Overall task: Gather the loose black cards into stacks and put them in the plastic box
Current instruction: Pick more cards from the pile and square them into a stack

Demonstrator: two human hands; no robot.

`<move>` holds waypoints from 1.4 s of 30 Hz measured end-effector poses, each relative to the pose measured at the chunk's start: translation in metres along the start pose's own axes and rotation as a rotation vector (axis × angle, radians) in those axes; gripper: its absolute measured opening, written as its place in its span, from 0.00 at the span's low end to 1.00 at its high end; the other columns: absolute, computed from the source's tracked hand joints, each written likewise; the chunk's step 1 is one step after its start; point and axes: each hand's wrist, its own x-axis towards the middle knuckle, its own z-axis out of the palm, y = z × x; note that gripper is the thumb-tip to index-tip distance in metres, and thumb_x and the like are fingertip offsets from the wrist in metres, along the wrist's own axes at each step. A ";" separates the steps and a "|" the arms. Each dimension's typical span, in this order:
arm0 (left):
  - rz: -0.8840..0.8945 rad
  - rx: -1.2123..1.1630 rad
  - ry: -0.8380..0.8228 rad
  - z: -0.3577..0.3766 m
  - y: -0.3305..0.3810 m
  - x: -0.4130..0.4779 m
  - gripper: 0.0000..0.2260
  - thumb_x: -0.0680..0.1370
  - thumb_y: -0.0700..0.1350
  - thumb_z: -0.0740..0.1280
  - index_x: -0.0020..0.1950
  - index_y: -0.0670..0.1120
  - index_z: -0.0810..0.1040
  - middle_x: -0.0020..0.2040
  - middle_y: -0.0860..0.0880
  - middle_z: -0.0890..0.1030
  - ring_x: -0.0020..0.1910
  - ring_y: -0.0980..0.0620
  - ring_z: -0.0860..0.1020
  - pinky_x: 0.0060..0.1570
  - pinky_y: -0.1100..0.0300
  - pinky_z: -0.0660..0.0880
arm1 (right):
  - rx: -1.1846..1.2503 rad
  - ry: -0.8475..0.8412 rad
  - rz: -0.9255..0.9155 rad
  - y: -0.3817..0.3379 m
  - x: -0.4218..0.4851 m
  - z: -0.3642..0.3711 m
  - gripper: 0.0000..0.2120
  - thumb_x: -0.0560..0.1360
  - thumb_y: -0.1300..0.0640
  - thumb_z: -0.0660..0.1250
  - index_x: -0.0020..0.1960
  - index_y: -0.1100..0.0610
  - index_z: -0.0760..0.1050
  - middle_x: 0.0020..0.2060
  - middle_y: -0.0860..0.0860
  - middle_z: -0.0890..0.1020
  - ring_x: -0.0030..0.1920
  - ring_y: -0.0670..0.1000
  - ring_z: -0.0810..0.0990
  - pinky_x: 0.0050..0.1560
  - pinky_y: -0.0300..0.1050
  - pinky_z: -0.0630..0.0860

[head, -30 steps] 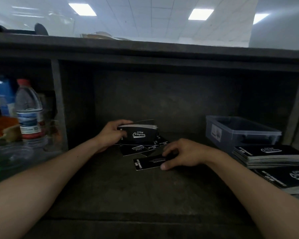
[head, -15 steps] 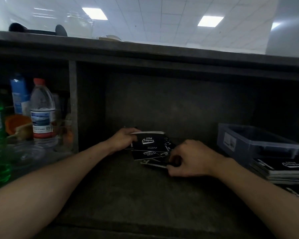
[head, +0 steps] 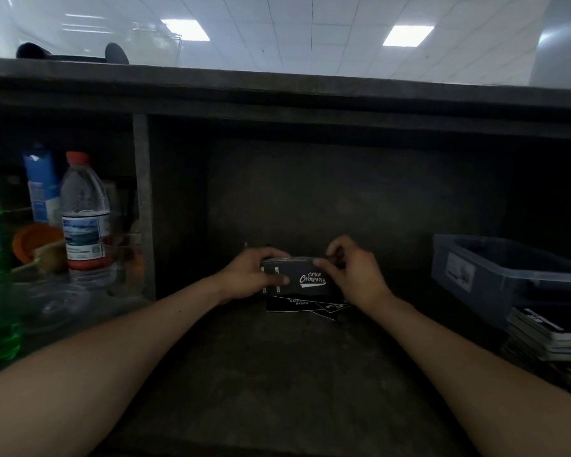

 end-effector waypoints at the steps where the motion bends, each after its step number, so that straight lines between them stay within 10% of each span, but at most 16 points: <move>1: 0.006 -0.009 0.025 0.000 -0.002 0.002 0.17 0.75 0.41 0.74 0.62 0.51 0.80 0.56 0.53 0.82 0.52 0.60 0.81 0.46 0.71 0.77 | 0.057 0.034 0.057 0.003 0.002 -0.002 0.14 0.70 0.48 0.77 0.42 0.46 0.70 0.37 0.44 0.79 0.39 0.43 0.79 0.40 0.41 0.76; 7: -0.018 -0.164 0.278 -0.016 -0.007 0.008 0.16 0.77 0.33 0.69 0.65 0.41 0.79 0.56 0.45 0.83 0.50 0.52 0.81 0.46 0.69 0.78 | 0.014 -0.549 0.162 0.018 -0.007 -0.028 0.22 0.63 0.41 0.80 0.54 0.46 0.81 0.53 0.41 0.82 0.55 0.42 0.80 0.58 0.38 0.74; 15: -0.104 -0.056 0.230 -0.008 -0.005 0.009 0.13 0.78 0.35 0.68 0.62 0.42 0.80 0.57 0.41 0.83 0.54 0.44 0.82 0.60 0.47 0.77 | -0.185 -0.806 0.304 -0.005 0.002 -0.052 0.36 0.49 0.34 0.81 0.55 0.44 0.81 0.45 0.39 0.81 0.52 0.43 0.80 0.58 0.42 0.76; 22: -0.022 -0.047 0.149 0.002 0.002 0.010 0.11 0.78 0.35 0.69 0.60 0.42 0.81 0.53 0.44 0.84 0.49 0.52 0.81 0.53 0.61 0.77 | 0.050 -0.643 0.511 -0.003 -0.002 -0.062 0.09 0.65 0.53 0.81 0.44 0.50 0.85 0.44 0.49 0.86 0.49 0.49 0.83 0.54 0.47 0.79; 30: -0.045 -0.095 0.129 0.003 0.005 0.004 0.15 0.77 0.32 0.66 0.59 0.47 0.81 0.53 0.46 0.84 0.47 0.55 0.81 0.46 0.69 0.78 | 0.821 -0.272 0.698 0.003 0.005 -0.049 0.38 0.69 0.76 0.70 0.68 0.44 0.66 0.57 0.56 0.82 0.49 0.56 0.85 0.37 0.49 0.82; 34: -0.036 -0.075 0.086 0.003 0.012 0.001 0.18 0.77 0.31 0.61 0.62 0.45 0.80 0.57 0.45 0.83 0.55 0.53 0.80 0.54 0.63 0.75 | 0.879 -0.080 0.730 -0.002 0.000 -0.031 0.18 0.76 0.69 0.68 0.61 0.54 0.72 0.52 0.55 0.83 0.44 0.53 0.84 0.36 0.45 0.82; 38: 0.001 -0.024 0.009 0.004 0.012 -0.002 0.16 0.76 0.44 0.72 0.63 0.51 0.79 0.57 0.54 0.83 0.56 0.58 0.81 0.54 0.66 0.76 | 0.682 -0.083 0.724 0.002 -0.011 -0.019 0.15 0.68 0.60 0.79 0.53 0.59 0.80 0.41 0.52 0.87 0.36 0.47 0.85 0.34 0.40 0.79; 42: 0.083 0.043 0.034 0.006 0.004 0.000 0.20 0.74 0.39 0.75 0.65 0.48 0.77 0.57 0.52 0.82 0.54 0.57 0.82 0.52 0.65 0.79 | -0.070 -0.329 0.548 -0.002 -0.009 -0.029 0.23 0.60 0.43 0.83 0.44 0.57 0.82 0.40 0.52 0.85 0.42 0.51 0.84 0.44 0.43 0.79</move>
